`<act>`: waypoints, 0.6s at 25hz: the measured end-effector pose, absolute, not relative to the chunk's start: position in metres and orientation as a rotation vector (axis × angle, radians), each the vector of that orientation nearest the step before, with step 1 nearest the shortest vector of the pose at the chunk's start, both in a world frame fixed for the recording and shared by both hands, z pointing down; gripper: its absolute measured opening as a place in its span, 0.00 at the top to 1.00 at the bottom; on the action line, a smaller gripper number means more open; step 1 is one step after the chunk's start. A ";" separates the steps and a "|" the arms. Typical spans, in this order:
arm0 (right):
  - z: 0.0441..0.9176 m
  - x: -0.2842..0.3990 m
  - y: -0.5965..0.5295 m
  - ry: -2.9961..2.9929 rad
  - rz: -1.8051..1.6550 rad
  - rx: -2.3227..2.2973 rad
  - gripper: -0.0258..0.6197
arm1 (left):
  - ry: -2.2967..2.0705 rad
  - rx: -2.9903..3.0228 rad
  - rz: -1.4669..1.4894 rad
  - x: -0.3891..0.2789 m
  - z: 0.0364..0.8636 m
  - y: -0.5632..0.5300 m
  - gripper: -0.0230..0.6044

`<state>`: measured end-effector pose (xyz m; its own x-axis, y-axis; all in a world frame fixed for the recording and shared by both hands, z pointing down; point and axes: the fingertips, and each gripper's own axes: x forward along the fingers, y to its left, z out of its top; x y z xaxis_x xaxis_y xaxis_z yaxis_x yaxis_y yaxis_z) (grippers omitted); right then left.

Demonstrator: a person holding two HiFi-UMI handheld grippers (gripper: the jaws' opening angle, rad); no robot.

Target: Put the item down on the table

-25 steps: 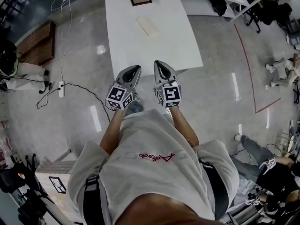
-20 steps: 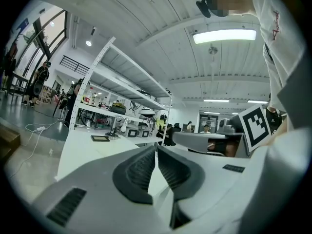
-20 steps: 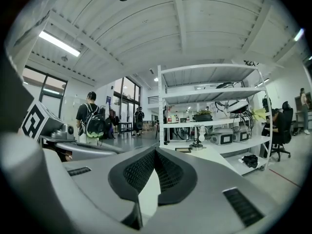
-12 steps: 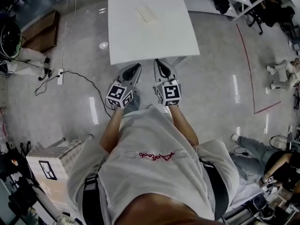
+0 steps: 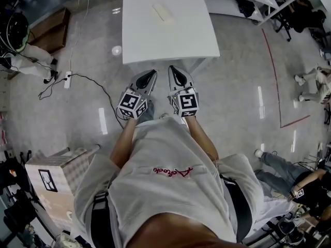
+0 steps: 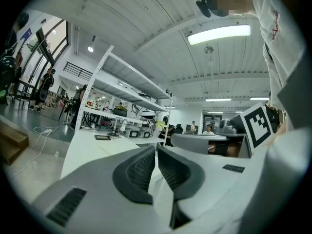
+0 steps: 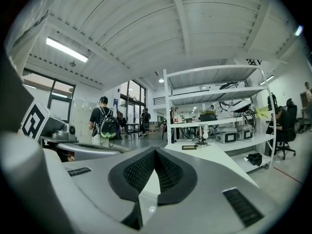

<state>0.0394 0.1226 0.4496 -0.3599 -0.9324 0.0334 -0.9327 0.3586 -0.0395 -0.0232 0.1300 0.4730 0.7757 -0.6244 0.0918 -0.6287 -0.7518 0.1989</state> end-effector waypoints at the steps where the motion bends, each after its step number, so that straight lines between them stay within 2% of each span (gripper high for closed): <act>1: 0.449 0.039 0.124 -2.586 0.079 1.775 0.97 | -0.986 2.753 0.028 -0.024 0.472 0.131 0.91; 15: 0.445 0.038 0.132 -2.592 0.064 1.769 0.97 | -0.982 2.749 0.009 -0.022 0.470 0.137 0.91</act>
<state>0.0379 0.1325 0.4451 -0.3649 -0.9307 0.0254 -0.9308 0.3640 -0.0321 -0.0224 0.1366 0.4702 0.7766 -0.6249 0.0797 -0.6263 -0.7521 0.2054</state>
